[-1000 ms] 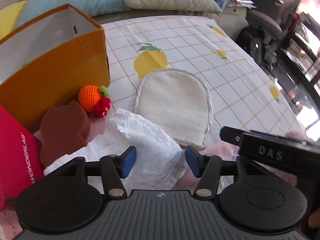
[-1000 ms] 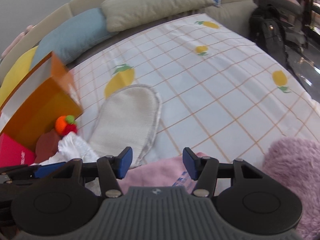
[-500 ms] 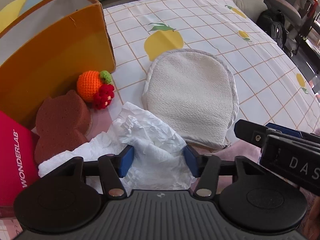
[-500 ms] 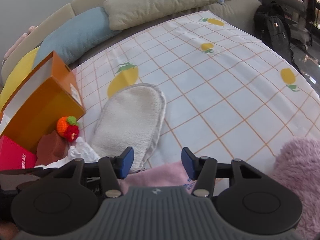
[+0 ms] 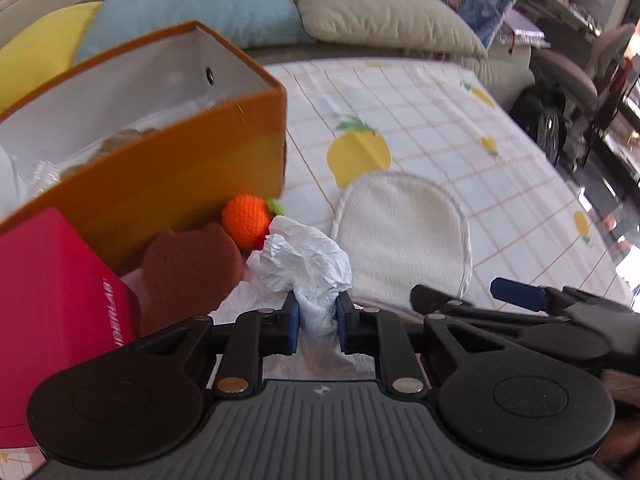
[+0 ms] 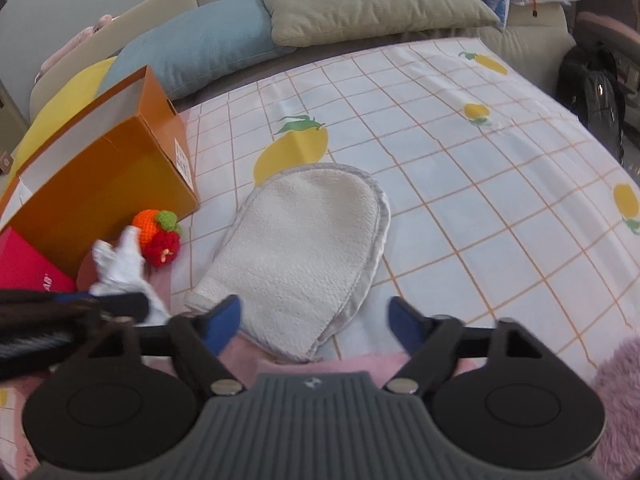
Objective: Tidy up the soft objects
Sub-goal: 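Carry the white tissue with the left tool toward the orange box, then grasp and lift the white terry mitt with the right tool while left tool holds tissue, then lower tissue and mitt into the orange box and open both tools, then move both tools back over the bed toward the brown sponge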
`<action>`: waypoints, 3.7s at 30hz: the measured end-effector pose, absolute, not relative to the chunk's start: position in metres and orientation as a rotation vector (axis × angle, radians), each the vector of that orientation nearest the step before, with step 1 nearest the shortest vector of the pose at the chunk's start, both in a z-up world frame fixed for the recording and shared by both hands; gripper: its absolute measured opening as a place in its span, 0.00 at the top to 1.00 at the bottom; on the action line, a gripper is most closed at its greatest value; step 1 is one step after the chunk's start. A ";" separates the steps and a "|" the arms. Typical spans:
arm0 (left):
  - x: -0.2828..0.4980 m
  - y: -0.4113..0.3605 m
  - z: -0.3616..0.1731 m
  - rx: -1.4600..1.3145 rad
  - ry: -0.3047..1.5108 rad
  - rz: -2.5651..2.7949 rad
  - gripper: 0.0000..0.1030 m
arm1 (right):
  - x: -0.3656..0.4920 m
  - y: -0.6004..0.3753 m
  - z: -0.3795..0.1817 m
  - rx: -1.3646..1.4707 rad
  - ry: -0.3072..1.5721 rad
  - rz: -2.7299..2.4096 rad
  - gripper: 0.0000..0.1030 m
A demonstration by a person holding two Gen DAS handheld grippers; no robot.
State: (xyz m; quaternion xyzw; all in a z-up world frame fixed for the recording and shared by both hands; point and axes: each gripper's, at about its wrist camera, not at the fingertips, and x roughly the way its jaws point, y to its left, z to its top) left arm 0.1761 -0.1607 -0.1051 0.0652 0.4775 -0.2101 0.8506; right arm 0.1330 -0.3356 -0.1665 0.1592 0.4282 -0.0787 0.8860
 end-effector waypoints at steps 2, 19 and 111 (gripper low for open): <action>0.176 -0.157 -0.096 0.131 0.986 -0.440 0.81 | 0.139 -0.332 -0.168 0.296 0.881 -0.149 0.17; 0.162 -0.147 -0.078 0.088 0.937 -0.449 0.81 | 0.152 -0.317 -0.181 0.135 0.883 -0.082 0.82; 0.239 -0.002 0.001 0.073 0.563 -0.264 0.16 | 0.240 -0.161 -0.033 -0.177 0.639 0.238 0.24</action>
